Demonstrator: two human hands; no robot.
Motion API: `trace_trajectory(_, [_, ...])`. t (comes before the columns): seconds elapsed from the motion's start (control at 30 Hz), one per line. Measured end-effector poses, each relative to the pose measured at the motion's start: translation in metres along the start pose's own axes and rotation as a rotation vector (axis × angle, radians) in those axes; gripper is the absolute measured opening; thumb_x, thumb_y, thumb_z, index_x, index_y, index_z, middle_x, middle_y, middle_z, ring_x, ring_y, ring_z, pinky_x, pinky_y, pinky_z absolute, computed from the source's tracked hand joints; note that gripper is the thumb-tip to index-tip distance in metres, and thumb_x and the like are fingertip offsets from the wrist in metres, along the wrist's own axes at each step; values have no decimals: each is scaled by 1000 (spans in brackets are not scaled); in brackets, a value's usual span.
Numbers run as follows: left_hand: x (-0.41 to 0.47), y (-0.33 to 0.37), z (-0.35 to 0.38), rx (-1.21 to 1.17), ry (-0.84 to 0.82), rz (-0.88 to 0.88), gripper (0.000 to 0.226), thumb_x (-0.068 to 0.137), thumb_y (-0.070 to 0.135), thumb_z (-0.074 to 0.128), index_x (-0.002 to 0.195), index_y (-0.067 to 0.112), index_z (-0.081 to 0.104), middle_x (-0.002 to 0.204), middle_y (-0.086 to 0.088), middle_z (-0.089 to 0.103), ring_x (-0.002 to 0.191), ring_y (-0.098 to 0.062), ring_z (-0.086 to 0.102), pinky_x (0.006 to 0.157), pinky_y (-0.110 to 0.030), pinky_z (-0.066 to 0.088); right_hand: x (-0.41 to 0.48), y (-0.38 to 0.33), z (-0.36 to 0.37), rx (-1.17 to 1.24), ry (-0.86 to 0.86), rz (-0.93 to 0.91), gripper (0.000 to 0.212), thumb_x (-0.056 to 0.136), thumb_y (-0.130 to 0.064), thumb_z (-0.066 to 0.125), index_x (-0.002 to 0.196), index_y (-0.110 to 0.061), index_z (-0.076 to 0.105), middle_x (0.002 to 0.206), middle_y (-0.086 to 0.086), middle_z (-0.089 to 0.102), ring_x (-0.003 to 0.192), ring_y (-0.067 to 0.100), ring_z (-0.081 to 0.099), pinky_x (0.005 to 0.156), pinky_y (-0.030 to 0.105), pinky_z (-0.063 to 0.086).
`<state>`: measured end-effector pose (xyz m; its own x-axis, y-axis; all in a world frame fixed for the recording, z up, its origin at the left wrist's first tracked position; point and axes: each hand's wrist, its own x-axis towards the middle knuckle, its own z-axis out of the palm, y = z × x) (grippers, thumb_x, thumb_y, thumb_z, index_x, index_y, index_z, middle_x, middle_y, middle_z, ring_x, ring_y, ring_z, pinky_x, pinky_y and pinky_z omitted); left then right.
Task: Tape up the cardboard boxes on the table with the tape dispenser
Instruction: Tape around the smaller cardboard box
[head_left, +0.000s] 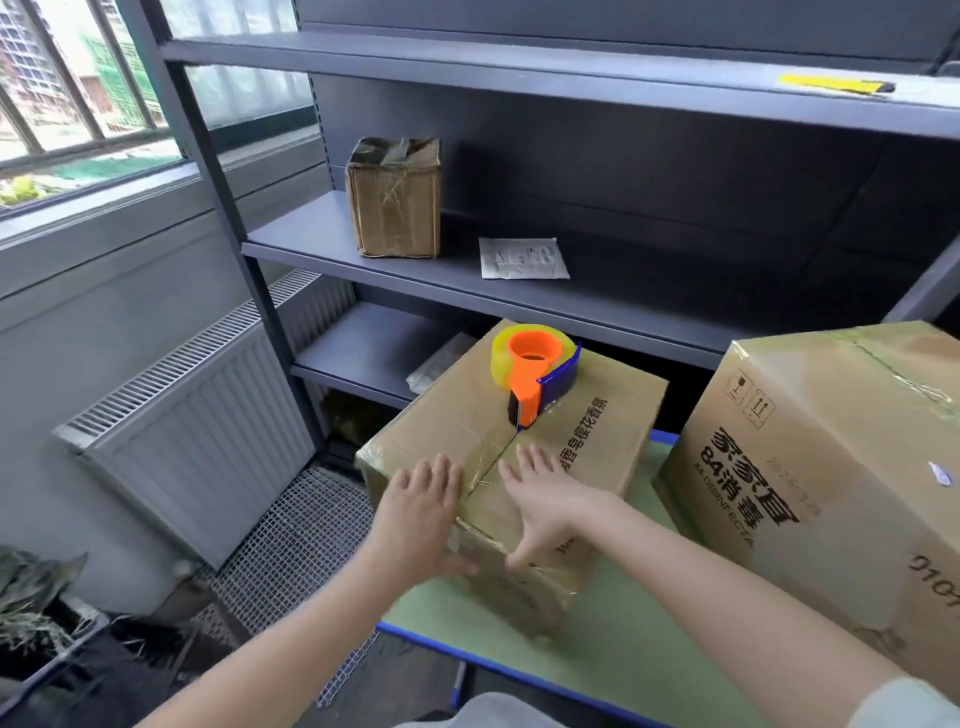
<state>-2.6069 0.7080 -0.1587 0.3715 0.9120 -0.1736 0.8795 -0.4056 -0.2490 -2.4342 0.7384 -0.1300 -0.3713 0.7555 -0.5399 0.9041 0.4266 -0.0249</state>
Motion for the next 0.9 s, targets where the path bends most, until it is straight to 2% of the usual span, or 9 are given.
trace_trajectory(0.13, [0,44,-7,74,-5,33,103,86,73,23,145,-7,-5,154,-25,8,143,-36,9,115,-45,13,-14,41,1,41,-54,-99,122,74,-43,75,149,-13,-17,153,13,-28,142,21,-24,115,37,-13])
trace_trajectory(0.27, [3,42,-14,36,87,68,96,87,72,19,145,-4,14,143,-18,32,131,-31,29,96,-37,37,-14,55,0,70,-105,-92,125,72,-45,78,149,-19,-17,154,1,-27,142,14,-23,116,36,-11])
trace_trajectory(0.37, [13,31,-23,-112,126,11,69,92,65,21,127,9,42,124,-8,45,116,-24,41,75,-32,40,-14,59,-13,214,-91,-75,89,83,-48,66,151,-14,20,159,-1,-1,146,13,1,118,32,8])
trace_trajectory(0.43, [26,24,-28,-329,120,-81,47,97,50,31,120,12,48,121,-5,48,114,-22,44,77,-34,45,-13,63,-23,332,72,-43,40,91,-36,58,118,-7,60,145,2,44,133,12,39,106,32,36])
trace_trajectory(0.47, [34,22,-30,-486,119,-141,40,97,43,36,121,13,48,122,-4,50,113,-22,46,82,-35,47,-11,65,-26,344,191,5,28,91,-28,55,107,-8,66,129,1,60,118,14,53,94,32,46])
trace_trajectory(0.53, [53,17,-30,-773,166,-244,39,95,36,45,126,13,48,125,-2,51,114,-21,49,89,-36,46,-6,69,-32,222,404,122,18,90,-20,50,98,-12,63,106,4,64,98,21,58,77,33,49])
trace_trajectory(0.6, [71,16,-33,-935,245,-298,41,93,33,51,128,12,48,126,-2,53,114,-19,51,91,-35,45,5,74,-38,108,558,189,8,91,-15,47,97,-12,52,103,7,57,99,25,53,75,34,45])
trace_trajectory(0.77, [104,18,-43,-1115,343,-372,41,91,24,55,129,8,49,122,-7,55,114,-22,51,94,-35,42,35,87,-48,108,710,152,51,89,2,44,137,-10,34,137,8,38,124,27,39,94,38,43])
trace_trajectory(0.9, [123,22,-36,-1221,332,-420,27,90,21,58,114,9,56,108,-6,62,102,-25,58,87,-40,48,54,99,-51,34,654,71,69,92,6,40,151,-17,14,159,-5,5,146,17,6,117,31,16])
